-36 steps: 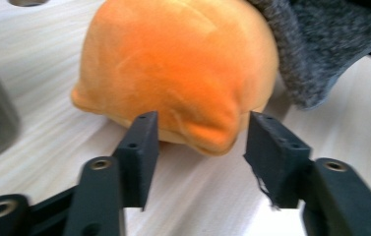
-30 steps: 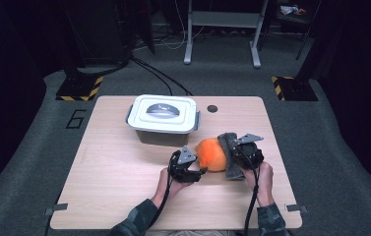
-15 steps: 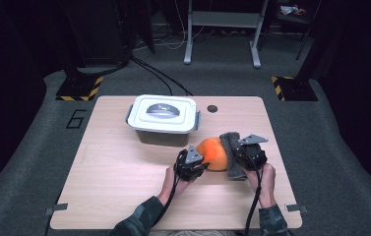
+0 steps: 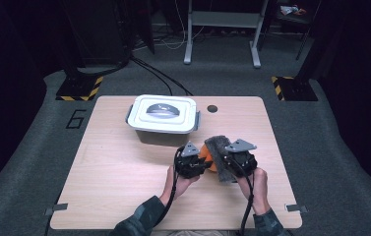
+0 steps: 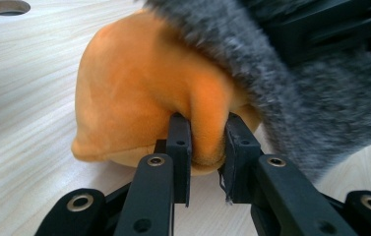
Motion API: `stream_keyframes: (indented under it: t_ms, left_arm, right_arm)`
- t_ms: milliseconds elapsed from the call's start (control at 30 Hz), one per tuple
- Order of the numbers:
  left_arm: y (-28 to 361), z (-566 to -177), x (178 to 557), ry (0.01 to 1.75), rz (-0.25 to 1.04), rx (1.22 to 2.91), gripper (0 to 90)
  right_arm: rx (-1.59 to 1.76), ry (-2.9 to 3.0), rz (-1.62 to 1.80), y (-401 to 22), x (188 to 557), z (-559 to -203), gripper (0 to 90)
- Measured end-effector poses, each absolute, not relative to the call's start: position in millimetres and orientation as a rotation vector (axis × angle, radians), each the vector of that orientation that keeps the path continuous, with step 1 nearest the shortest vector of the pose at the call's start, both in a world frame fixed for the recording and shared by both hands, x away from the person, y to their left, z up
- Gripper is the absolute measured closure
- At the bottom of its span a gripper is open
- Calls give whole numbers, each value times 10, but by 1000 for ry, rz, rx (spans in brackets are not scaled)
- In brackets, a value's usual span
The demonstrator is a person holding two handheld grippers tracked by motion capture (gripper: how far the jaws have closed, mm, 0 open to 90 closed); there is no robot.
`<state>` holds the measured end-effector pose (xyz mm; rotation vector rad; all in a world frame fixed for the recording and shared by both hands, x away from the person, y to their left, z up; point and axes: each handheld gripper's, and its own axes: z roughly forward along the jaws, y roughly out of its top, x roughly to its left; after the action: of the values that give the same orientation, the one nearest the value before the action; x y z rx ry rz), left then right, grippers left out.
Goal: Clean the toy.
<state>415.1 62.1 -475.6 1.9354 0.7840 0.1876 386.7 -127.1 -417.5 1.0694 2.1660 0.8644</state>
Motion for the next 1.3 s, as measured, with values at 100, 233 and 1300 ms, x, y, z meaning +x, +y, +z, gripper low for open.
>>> stream_keyframes:
  t_ms: [100, 233, 1300]
  left_arm:
    - [633, -4779, 4172, 799, 195, 1941, 763]
    - [634, -4804, 4193, 808, 203, 1942, 761]
    - [683, -4849, 4225, 802, 166, 1940, 744]
  right_arm:
    - [1064, 2158, 835, -1230, 3897, -4218, 748]
    - [1071, 2160, 827, -1236, 3939, -4245, 750]
    - [1462, 2141, 683, -1959, 4378, -4822, 745]
